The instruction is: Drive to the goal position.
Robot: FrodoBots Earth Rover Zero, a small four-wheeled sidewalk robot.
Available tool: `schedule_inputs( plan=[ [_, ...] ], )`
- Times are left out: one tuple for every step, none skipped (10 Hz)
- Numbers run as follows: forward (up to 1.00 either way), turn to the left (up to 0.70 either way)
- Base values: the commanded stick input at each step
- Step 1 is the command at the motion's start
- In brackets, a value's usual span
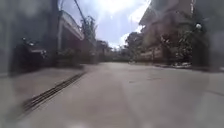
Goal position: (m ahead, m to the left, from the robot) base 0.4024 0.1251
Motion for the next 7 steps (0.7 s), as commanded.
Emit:
schedule_inputs(
  plan=[
    [1.0,-0.03],
    [1.0,-0.03],
    [1.0,-0.03],
    [1.0,-0.03],
    [1.0,-0.03],
    [1.0,-0.03],
    [1.0,-0.03]
  ],
)
